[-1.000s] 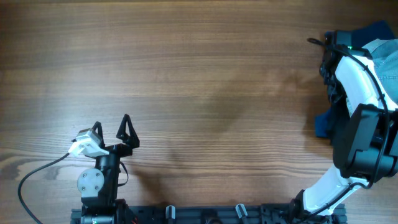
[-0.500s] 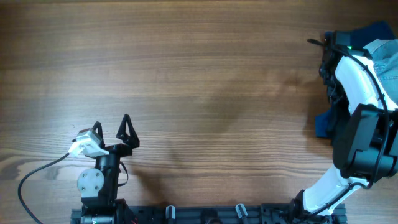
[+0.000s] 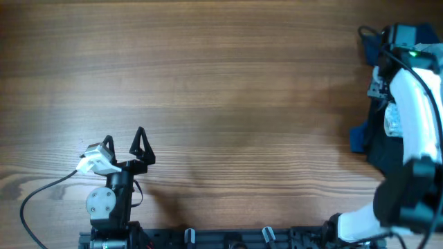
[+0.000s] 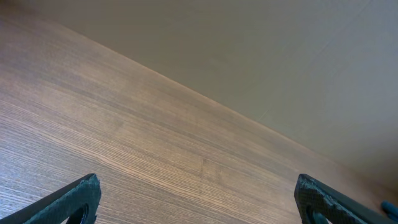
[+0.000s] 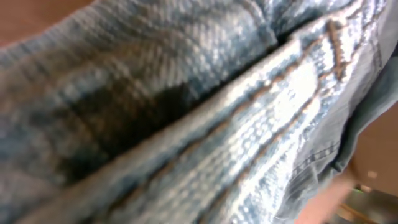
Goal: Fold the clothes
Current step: 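Close the right gripper on the denim shorts' waistband edge, then lift the shorts with the right gripper and drag them leftward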
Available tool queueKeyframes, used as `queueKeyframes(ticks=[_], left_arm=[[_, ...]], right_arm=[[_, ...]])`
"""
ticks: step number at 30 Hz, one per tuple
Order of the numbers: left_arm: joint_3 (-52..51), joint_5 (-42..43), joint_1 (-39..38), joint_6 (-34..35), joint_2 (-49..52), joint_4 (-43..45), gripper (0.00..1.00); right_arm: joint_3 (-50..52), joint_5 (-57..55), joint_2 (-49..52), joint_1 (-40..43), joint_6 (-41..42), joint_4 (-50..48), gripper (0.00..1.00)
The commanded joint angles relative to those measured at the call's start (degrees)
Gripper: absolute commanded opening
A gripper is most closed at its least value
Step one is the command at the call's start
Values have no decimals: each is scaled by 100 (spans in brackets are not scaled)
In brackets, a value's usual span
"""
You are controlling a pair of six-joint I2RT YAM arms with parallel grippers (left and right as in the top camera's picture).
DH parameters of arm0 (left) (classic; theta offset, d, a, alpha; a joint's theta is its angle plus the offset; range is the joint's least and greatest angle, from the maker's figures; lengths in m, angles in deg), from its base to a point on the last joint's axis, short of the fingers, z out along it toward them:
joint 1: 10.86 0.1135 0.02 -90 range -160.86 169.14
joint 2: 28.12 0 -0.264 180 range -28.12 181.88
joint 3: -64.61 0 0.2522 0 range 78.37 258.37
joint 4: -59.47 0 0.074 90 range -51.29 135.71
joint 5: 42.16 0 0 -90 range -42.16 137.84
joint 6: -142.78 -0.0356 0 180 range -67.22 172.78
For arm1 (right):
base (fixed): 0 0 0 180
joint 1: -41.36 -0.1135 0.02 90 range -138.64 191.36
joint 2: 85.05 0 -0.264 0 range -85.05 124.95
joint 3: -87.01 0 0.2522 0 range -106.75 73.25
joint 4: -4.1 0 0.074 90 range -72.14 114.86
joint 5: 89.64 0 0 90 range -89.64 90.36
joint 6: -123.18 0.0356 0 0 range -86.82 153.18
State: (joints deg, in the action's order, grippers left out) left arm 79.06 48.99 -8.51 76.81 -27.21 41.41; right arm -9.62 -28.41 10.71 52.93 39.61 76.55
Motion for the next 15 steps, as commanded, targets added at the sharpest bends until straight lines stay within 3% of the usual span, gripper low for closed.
queueKeyframes(ticks=[1, 7, 15], left_arm=[[-33, 31, -33, -133, 2, -7, 100], [-33, 28, -33, -133, 2, -7, 100], [-33, 28, -33, -133, 2, -7, 100]], right_arm=[[-205, 903, -732, -50, 361, -46, 4], [-205, 1858, -1488, -52, 466, 7, 4], [-205, 3576, -2006, -55, 1694, 136, 4]])
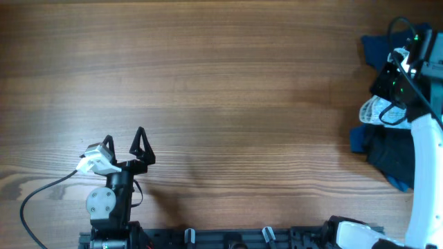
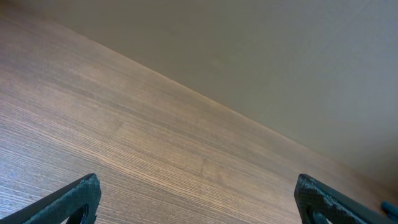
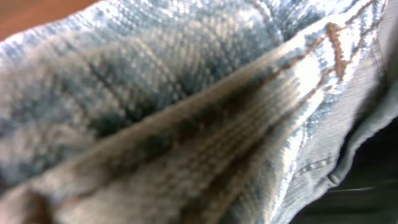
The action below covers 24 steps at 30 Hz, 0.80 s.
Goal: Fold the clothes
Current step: 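Lift the shorts with the right gripper and drag them leftward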
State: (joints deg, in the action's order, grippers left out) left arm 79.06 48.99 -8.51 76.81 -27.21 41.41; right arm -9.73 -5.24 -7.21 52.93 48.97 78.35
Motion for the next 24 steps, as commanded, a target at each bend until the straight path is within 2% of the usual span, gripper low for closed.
queueKeyframes(ticks=[1, 7, 17, 24], left_arm=[[-33, 28, -33, -133, 2, -7, 100], [-33, 28, -33, -133, 2, -7, 100], [-33, 31, -33, -133, 2, -7, 100], [-33, 28, -33, -133, 2, -7, 100]], right_arm=[[-195, 1373, -223, -74, 896, -42, 4], [-192, 1360, -221, -863, 1510, -127, 4], [-192, -796, -219, -3292, 2492, -262, 4], [-192, -896, 160, -4197, 2990, -601, 4]])
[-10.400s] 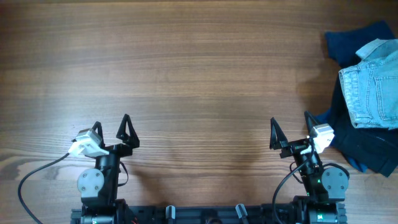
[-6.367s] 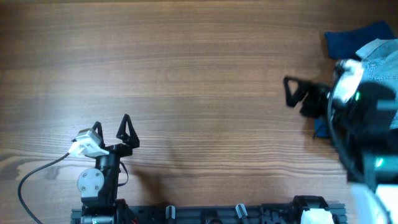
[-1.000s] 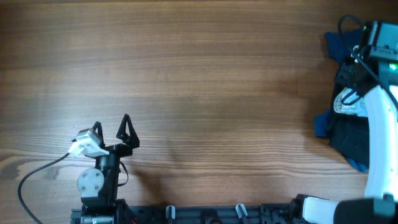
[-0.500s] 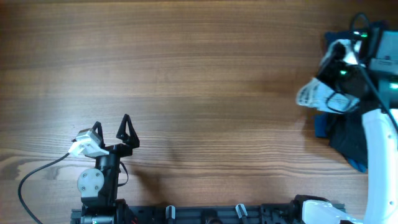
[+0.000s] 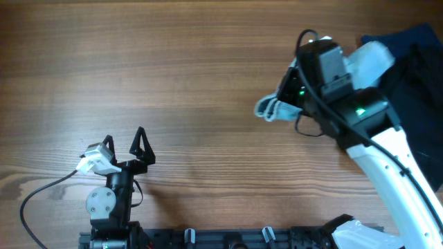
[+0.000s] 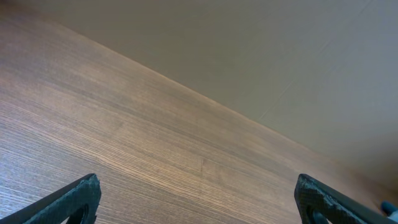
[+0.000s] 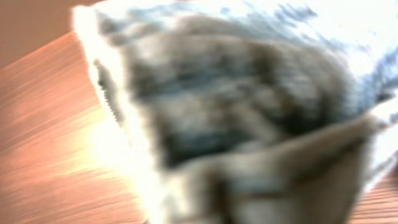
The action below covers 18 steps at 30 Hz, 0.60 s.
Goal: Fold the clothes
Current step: 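Lift the shorts with the right gripper and drag them leftward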
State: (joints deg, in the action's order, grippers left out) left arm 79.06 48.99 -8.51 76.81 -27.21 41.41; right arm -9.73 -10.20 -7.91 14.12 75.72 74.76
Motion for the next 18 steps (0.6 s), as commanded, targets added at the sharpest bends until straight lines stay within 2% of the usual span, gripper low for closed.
queueKeyframes(ticks=[1, 9, 18], left_arm=[[-33, 28, -33, -131, 2, -7, 100], [-33, 31, -33, -133, 2, -7, 100], [-33, 28, -33, -133, 2, -7, 100]], right_arm=[[-192, -402, 358, -422, 407, -302, 4], [-192, -380, 1270, -907, 544, -807, 4], [-529, -321, 938, -1143, -68, -1215, 4]])
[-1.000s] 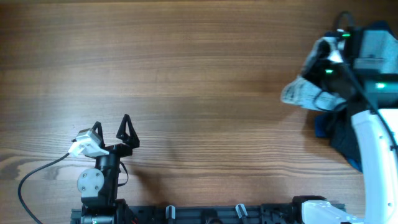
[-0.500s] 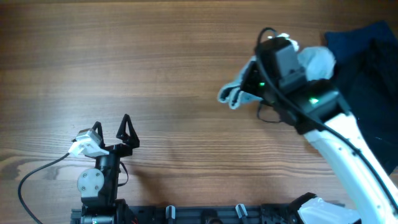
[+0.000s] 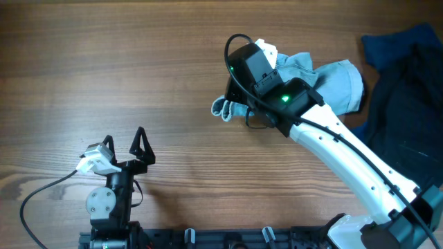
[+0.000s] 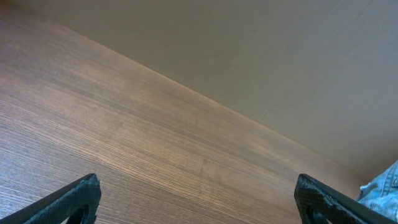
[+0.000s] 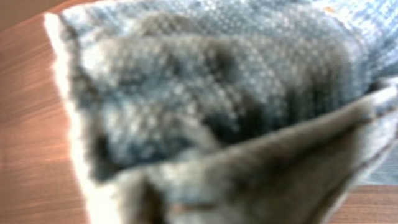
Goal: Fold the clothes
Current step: 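Lift the shorts with the right gripper and drag them leftward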
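Observation:
A light blue denim garment point(image 3: 325, 79) trails across the middle of the wooden table point(image 3: 104, 55), its bunched leading edge point(image 3: 223, 108) under my right wrist. My right gripper point(image 3: 237, 105) is shut on that bunched cloth. Blurred denim point(image 5: 217, 112) fills the right wrist view and hides the fingers. My left gripper point(image 3: 124, 137) stands open near the front left, nothing between its fingers point(image 4: 74, 199). A corner of the denim point(image 4: 380, 190) shows at the far right of the left wrist view.
A heap of dark blue clothes point(image 3: 408, 76) lies at the table's right edge, beside the tail of the denim. A rail with clips point(image 3: 228, 236) runs along the front edge. The left arm's cable point(image 3: 41, 190) loops at the front left.
My right gripper has moved further left and a little toward the front with the denim. More of the garment now lies spread out behind it on the table. The left arm has not moved.
My right gripper was at the clothes heap at the far right with denim close to its camera. Then it held a pale bunch of denim at the heap's edge. It then held the denim right of the table's centre, and now left of that.

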Available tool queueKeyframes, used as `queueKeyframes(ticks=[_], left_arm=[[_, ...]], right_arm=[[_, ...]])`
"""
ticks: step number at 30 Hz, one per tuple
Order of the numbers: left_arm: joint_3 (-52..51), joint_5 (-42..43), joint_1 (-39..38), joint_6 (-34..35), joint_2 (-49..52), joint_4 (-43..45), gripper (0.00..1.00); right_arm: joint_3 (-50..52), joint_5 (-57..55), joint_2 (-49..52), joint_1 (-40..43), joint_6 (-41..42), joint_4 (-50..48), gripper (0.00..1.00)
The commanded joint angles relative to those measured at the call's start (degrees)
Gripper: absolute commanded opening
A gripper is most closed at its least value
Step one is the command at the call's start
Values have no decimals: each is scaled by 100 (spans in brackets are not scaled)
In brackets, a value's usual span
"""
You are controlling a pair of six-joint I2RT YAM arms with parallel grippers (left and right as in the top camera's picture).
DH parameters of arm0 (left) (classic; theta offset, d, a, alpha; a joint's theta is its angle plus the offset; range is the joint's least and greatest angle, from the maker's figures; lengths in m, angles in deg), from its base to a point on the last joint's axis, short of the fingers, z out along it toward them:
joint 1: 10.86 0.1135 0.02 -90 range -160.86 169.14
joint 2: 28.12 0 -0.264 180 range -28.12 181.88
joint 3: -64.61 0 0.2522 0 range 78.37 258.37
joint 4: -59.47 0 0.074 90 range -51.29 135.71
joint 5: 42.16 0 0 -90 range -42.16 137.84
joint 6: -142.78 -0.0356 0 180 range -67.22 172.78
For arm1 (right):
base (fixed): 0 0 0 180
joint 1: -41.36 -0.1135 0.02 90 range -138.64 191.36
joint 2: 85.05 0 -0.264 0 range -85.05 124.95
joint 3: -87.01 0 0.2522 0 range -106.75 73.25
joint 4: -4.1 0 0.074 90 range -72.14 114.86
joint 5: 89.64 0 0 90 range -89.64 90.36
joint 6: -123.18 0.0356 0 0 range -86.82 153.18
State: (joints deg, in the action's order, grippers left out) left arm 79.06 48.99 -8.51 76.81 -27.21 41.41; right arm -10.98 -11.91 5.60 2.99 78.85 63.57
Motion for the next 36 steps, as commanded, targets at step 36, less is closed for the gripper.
queueKeyframes(ticks=[36], left_arm=[[-33, 28, -33, -133, 2, -7, 100]], right_arm=[[-1456, -1816, -2339, -24, -1572, 1578, 4]])
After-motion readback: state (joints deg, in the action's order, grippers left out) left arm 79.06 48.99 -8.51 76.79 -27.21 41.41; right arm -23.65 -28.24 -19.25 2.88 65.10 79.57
